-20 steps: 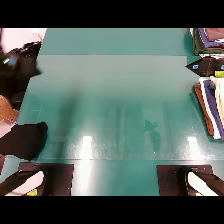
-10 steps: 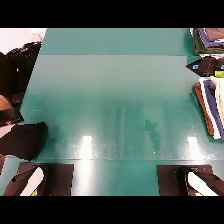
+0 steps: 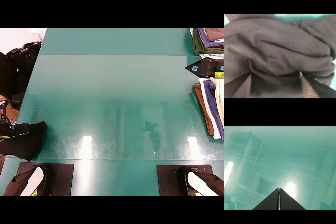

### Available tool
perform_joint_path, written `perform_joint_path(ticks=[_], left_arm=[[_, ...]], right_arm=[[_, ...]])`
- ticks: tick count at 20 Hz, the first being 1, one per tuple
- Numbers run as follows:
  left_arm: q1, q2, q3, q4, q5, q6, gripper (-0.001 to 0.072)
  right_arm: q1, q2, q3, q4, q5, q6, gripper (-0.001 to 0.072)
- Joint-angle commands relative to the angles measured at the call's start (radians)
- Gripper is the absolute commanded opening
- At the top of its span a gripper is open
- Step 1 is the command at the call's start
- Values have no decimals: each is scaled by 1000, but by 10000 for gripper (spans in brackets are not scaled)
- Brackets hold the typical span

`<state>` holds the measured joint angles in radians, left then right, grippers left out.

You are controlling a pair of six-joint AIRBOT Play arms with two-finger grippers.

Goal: Fold the shirts.

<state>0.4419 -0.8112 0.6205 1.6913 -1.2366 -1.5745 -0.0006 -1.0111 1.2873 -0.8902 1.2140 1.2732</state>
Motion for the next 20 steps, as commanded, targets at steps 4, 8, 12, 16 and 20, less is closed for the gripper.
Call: perform_joint_path(ticks=[4, 8, 12, 16, 20], left_arm=[[1, -1, 74, -59, -16, 4, 49], [1, 41, 354, -187, -61, 4, 25], [-72, 83, 757, -347, -57, 3, 24], [-323, 78, 1028, -383, -13, -42, 23], [-518, 45, 1050, -383, 50, -103, 22]], right_arm=[[1, 1, 1, 1, 0, 0, 17], [1, 0, 16, 7, -29, 1, 17], [1, 0, 140, 5, -92, 1, 16], [1, -48, 307, 5, -124, 1, 17], [1, -139, 469, 8, -61, 2, 17]])
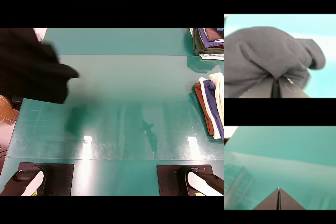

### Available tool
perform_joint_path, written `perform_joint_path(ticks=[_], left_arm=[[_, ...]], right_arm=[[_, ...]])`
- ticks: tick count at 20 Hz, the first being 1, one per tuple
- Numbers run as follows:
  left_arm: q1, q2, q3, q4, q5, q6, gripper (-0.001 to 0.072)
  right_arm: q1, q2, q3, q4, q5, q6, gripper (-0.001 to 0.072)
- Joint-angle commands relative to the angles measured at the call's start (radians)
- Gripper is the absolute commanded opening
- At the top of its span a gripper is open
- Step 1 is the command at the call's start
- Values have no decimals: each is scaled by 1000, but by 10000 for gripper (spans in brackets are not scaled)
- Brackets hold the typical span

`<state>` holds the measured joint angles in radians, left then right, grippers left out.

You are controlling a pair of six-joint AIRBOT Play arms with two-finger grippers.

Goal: Fold the shirts.

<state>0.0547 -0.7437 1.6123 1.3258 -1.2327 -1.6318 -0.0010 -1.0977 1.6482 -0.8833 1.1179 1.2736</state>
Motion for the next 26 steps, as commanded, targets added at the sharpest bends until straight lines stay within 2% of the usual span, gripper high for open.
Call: perform_joint_path(ticks=[1, 6, 8, 11, 13, 15, 16, 17, 20, 24, 26], left_arm=[[-176, -54, 58, -18, 47, -56, 22], [-424, -237, 13, 45, 59, -155, 22], [-530, -275, -100, 90, 120, -222, 23], [-632, -280, -369, 76, 268, -306, 26], [-653, -280, -496, 56, 289, -290, 27], [-652, -280, -539, 72, 305, -209, 48], [-652, -280, -538, 89, 324, -152, 343], [-652, -280, -532, 105, 351, -136, 650], [-557, -280, -499, 111, 323, -101, 652], [-288, -280, -510, 109, 120, -55, 653], [-191, -280, -589, 76, 61, -22, 652]], right_arm=[[1, -76, 143, 1, 55, 1, 17], [1, -146, 251, 0, 151, 39, 17], [1, -147, 251, 0, 156, 39, 17], [1, -147, 251, 0, 166, 39, 17], [1, -147, 251, 0, 166, 39, 17], [1, -147, 251, 0, 166, 39, 17], [1, -147, 251, 0, 166, 39, 17], [1, -147, 251, 0, 166, 39, 17], [1, -147, 251, -1, 168, 39, 17], [1, -148, 251, -1, 177, 39, 17], [1, -148, 251, -1, 173, 39, 17]])
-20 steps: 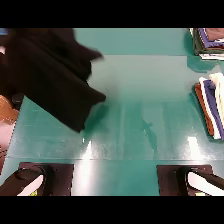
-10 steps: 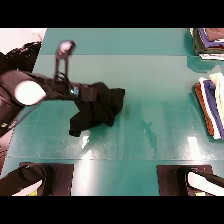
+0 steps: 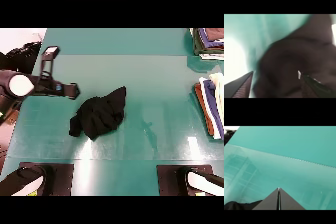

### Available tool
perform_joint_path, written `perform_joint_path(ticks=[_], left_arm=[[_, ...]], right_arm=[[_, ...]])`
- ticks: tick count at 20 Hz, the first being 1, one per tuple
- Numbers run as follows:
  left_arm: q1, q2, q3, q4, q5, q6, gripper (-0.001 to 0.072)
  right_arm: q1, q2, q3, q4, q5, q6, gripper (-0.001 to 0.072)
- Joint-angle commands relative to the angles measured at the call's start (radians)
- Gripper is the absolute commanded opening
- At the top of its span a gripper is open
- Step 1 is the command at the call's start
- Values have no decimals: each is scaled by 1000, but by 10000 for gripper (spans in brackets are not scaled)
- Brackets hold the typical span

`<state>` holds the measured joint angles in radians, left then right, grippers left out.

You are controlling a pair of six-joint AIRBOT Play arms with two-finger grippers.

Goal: Fold the shirts.

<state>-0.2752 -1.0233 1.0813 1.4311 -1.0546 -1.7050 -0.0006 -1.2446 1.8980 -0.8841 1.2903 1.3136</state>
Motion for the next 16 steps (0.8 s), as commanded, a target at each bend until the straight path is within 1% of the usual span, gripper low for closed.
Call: perform_joint_path(ticks=[1, 3, 5, 6, 8, 10, 11, 12, 15, 16], left_arm=[[164, -1, -128, -60, -112, 74, 652], [182, -1, -281, -142, -42, 130, 651], [182, -1, -395, -244, 44, 225, 651], [182, -1, -433, -272, 73, 260, 651], [182, -1, -489, -281, 115, 266, 651], [181, -2, -509, -311, 139, 291, 645], [181, -12, -511, -343, 137, 313, 486], [181, -31, -512, -374, 134, 341, 413], [182, -69, -512, -396, 142, 352, 411], [182, -69, -510, -391, 142, 351, 393]], right_arm=[[1, -1, 1, 0, 0, -2, 17], [1, -5, 1, 1, 0, -1, 17], [1, -20, 1, 2, 4, -1, 17], [8, -29, 1, 2, 10, 6, 17], [27, -48, 1, 1, 23, 6, 17], [56, -70, 1, 0, 20, 6, 17], [67, -80, 1, 0, 19, 6, 17], [74, -89, 1, 0, 19, 6, 17], [90, -106, 1, -2, 19, 6, 17], [90, -108, 1, -3, 18, 6, 17]])
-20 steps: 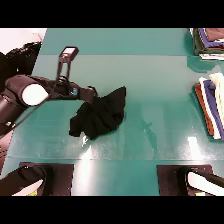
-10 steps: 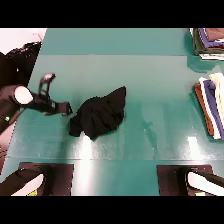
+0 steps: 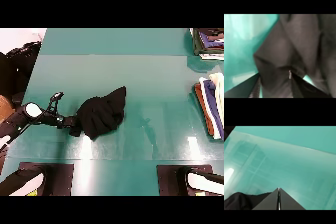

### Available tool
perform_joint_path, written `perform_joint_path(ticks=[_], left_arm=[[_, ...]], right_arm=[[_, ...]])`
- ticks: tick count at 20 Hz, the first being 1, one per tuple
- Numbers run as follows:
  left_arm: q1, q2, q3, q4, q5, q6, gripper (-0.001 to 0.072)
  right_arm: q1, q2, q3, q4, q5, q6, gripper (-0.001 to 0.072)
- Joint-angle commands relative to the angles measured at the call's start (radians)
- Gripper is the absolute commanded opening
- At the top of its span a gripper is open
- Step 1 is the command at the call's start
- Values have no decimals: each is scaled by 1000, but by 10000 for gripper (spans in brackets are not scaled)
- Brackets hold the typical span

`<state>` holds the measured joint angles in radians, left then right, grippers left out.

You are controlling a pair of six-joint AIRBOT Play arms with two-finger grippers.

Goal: Fold the shirts.

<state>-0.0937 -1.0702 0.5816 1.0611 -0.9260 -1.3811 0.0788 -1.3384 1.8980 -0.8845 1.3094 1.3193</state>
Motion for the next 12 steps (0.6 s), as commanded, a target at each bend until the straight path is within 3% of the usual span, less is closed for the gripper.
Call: perform_joint_path(ticks=[1, 2, 6, 7, 8, 9, 12], left_arm=[[0, -23, -3, -13, 11, 28, 150], [0, -22, 15, 3, 3, 27, 34], [0, -21, 190, 127, -79, 27, 27], [0, -21, 242, 151, -102, 27, 27], [0, -21, 293, 168, -116, 27, 27], [0, -21, 336, 170, -119, 27, 27], [0, -22, 412, 169, -110, 27, 27]], right_arm=[[11, -22, 1, -7, -3, 1, 17], [11, -36, 1, -7, 0, 1, 17], [13, -170, 1, -7, 92, 11, 25], [20, -219, 1, -6, 130, 17, 184], [38, -276, 1, -6, 166, 19, 426], [60, -331, 1, -6, 197, 20, 487], [160, -493, 1, -7, 207, 19, 485]])
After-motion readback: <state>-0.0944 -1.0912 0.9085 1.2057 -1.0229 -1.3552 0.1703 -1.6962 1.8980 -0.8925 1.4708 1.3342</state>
